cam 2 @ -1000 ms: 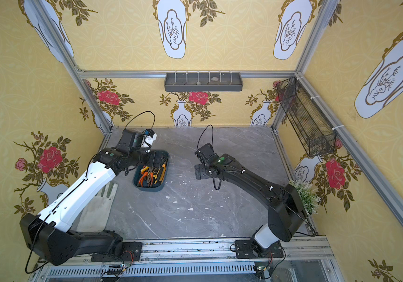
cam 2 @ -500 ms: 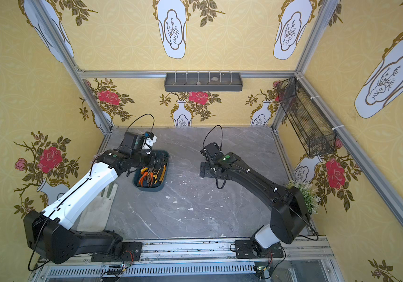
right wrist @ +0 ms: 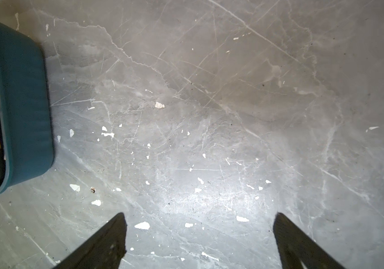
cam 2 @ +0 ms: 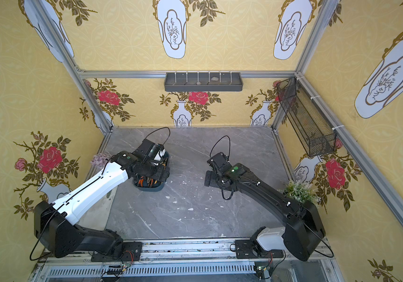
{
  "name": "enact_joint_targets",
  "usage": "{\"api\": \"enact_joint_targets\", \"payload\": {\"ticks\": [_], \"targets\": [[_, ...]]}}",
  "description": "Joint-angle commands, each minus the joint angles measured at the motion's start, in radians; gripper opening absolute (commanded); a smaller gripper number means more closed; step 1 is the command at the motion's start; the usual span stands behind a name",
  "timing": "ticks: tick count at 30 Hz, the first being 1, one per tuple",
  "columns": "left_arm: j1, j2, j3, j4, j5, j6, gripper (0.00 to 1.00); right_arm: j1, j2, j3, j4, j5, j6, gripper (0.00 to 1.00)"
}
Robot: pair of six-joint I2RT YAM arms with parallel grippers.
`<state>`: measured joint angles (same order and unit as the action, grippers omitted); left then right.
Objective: Take the pliers out of the storage box
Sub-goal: Pick up the pliers from the storage box.
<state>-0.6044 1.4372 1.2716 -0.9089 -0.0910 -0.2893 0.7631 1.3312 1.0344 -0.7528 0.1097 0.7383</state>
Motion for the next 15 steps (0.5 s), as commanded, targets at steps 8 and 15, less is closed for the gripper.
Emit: {"api": "enact_joint_targets", "payload": {"ticks": [8,15], "targets": [[-0.02,0.136,0.051,-0.083,-0.248,-0.044,0.81,0.002,-0.046,-0.058,0.082,-0.044,-0.028,0.98],[-0.011,0.255,0.051,-0.063,-0.314,-0.014,0.78,-0.007,0.011,-0.063,0.112,-0.037,-0.046,0.97]]}}
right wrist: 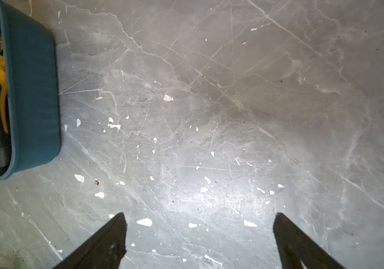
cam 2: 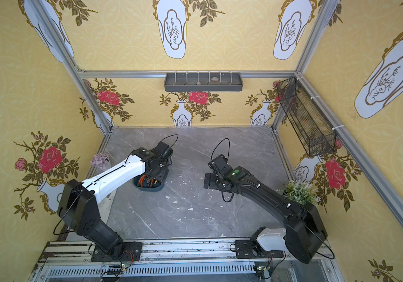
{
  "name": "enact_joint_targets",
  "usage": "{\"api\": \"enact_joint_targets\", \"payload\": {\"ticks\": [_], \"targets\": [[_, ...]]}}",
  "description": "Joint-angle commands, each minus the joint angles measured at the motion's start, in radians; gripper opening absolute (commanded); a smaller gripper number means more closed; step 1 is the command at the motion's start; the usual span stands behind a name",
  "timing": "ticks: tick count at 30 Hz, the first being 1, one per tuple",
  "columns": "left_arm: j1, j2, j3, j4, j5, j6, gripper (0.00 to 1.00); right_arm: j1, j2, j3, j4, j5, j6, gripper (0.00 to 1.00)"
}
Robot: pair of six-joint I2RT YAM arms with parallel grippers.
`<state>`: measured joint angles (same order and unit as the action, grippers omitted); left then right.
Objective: Take the pliers out of the storage box
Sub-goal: Pick up the pliers from the storage box.
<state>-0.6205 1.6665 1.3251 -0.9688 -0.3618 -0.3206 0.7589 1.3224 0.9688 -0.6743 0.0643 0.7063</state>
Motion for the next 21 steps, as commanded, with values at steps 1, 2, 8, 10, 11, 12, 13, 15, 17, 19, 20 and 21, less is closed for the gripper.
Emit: {"api": "enact_joint_targets", "payload": {"ticks": [1,2,8,10,11,12,13,15,17,19,20,21], "targets": [[0.008,0.037,-0.006,0.008,-0.042,0.02,0.77,-0.004,0.031,0.005,0.036,0.006,-0.019,0.98],[0.011,0.048,-0.007,0.016,-0.039,0.022,0.77,-0.006,0.04,0.008,0.038,0.005,-0.021,0.98],[0.026,0.104,-0.017,0.065,-0.041,0.033,0.72,-0.008,0.073,0.013,0.056,0.003,-0.033,0.97],[0.025,0.118,-0.013,0.071,-0.047,0.037,0.72,-0.009,0.08,0.015,0.056,0.004,-0.034,0.98],[0.025,0.125,-0.011,0.072,-0.051,0.039,0.71,-0.008,0.08,0.015,0.057,0.004,-0.032,0.97],[0.025,0.134,-0.008,0.072,-0.058,0.04,0.69,-0.009,0.08,0.013,0.058,0.003,-0.03,0.98],[0.025,0.139,-0.007,0.071,-0.068,0.04,0.67,-0.008,0.078,0.011,0.06,0.002,-0.029,0.98],[0.025,0.142,-0.009,0.074,-0.081,0.038,0.62,-0.009,0.078,0.008,0.062,0.002,-0.029,0.98],[0.028,0.138,-0.017,0.085,-0.084,0.038,0.6,-0.009,0.078,0.011,0.057,0.005,-0.035,0.97],[0.031,0.141,-0.023,0.092,-0.084,0.038,0.6,-0.013,0.075,0.018,0.051,0.007,-0.044,0.97],[0.031,0.143,-0.023,0.094,-0.089,0.038,0.58,-0.015,0.073,0.019,0.048,0.006,-0.048,0.98],[0.031,0.143,-0.024,0.095,-0.092,0.038,0.54,-0.017,0.07,0.019,0.049,0.009,-0.053,0.97]]}}
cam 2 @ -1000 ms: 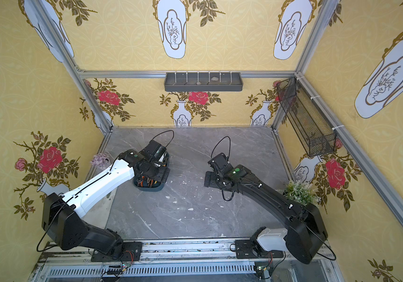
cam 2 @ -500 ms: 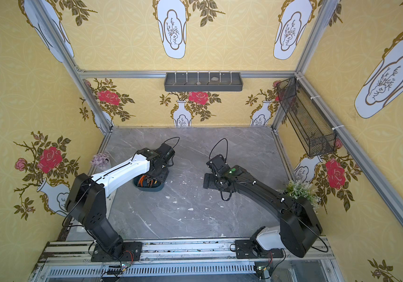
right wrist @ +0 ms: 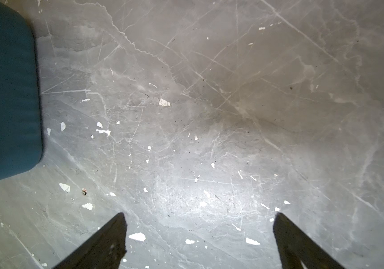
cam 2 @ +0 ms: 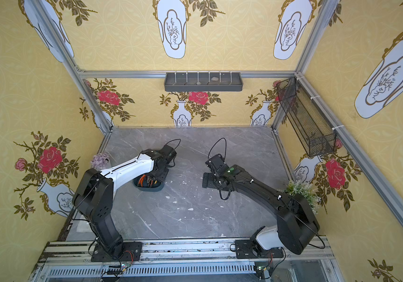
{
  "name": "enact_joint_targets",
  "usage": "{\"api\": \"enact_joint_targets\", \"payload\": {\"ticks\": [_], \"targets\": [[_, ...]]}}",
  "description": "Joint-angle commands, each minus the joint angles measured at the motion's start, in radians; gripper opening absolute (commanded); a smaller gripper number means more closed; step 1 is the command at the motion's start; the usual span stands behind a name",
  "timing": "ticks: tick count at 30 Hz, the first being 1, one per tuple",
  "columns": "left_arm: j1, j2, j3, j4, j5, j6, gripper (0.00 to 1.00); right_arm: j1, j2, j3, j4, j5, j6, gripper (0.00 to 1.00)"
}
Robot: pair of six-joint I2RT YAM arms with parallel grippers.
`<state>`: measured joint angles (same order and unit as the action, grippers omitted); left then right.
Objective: Take the pliers out of the storage box
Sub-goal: Pick up the pliers from the storage box.
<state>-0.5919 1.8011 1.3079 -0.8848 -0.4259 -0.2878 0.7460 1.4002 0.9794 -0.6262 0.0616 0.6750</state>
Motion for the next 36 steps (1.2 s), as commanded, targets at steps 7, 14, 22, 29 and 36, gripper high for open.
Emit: {"api": "enact_joint_targets", "payload": {"ticks": [7,14,22,29,36], "targets": [[0.004,0.024,-0.01,0.017,-0.011,-0.009,0.4,-0.024,-0.004,0.008,0.014,-0.006,-0.046,0.98],[0.004,0.048,-0.013,0.016,-0.023,-0.017,0.35,-0.036,-0.004,0.007,0.024,-0.023,-0.064,0.97],[0.006,0.045,-0.005,0.008,-0.03,-0.015,0.18,-0.047,0.008,0.014,0.029,-0.036,-0.078,0.99],[0.007,0.057,0.028,-0.006,-0.027,-0.003,0.03,-0.048,0.022,0.021,0.039,-0.043,-0.076,0.99],[0.01,0.007,0.063,-0.063,-0.063,-0.004,0.0,-0.047,0.044,0.034,0.044,-0.044,-0.085,1.0]]}}
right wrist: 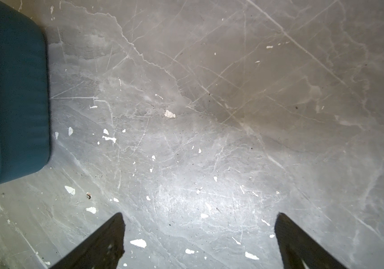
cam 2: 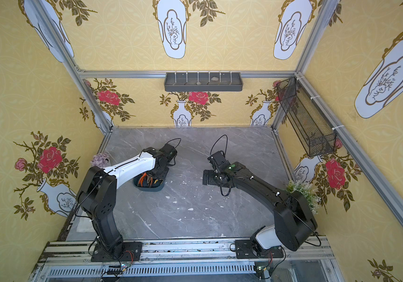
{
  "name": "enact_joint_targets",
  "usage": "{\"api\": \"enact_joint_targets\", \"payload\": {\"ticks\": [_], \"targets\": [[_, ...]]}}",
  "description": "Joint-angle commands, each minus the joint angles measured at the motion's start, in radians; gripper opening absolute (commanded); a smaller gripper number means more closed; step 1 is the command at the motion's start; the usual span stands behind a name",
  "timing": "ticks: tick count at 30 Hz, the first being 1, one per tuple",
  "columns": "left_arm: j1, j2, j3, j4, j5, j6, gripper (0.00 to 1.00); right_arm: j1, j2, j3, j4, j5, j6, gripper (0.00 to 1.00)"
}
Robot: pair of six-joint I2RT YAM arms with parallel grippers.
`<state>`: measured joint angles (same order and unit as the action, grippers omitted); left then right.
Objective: Take the pliers out of the storage box
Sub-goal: Pick up the pliers from the storage box, then place the pliers at the center of the board.
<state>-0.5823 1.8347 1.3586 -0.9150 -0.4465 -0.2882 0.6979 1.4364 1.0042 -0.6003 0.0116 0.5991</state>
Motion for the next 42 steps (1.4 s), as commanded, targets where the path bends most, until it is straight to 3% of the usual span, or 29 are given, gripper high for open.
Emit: {"api": "enact_joint_targets", "payload": {"ticks": [1,10,18,25,28,32,36,42], "targets": [[0.001,-0.041,0.014,-0.038,-0.041,-0.002,0.0,0.001,0.012,0.009,0.021,0.003,-0.01,1.0],[0.026,-0.15,0.005,-0.035,0.039,-0.007,0.0,0.002,0.029,0.013,0.039,-0.013,-0.004,1.0],[0.1,-0.371,-0.113,0.093,0.231,-0.019,0.0,0.01,0.026,0.011,0.042,-0.018,0.002,1.0],[0.109,-0.597,-0.286,0.26,0.394,0.011,0.0,0.016,0.024,0.03,0.06,-0.044,0.011,1.0],[0.115,-0.69,-0.361,0.327,0.443,-0.002,0.0,0.015,0.003,0.045,0.122,-0.144,0.001,0.99],[0.117,-0.807,-0.473,0.435,0.497,-0.04,0.0,0.001,-0.013,0.052,0.3,-0.392,0.006,0.98],[0.117,-0.94,-0.582,0.553,0.513,-0.083,0.0,-0.011,-0.014,0.027,0.533,-0.606,0.099,0.98],[0.116,-1.029,-0.649,0.658,0.576,-0.121,0.0,-0.036,0.024,-0.007,0.814,-0.748,0.295,1.0]]}}
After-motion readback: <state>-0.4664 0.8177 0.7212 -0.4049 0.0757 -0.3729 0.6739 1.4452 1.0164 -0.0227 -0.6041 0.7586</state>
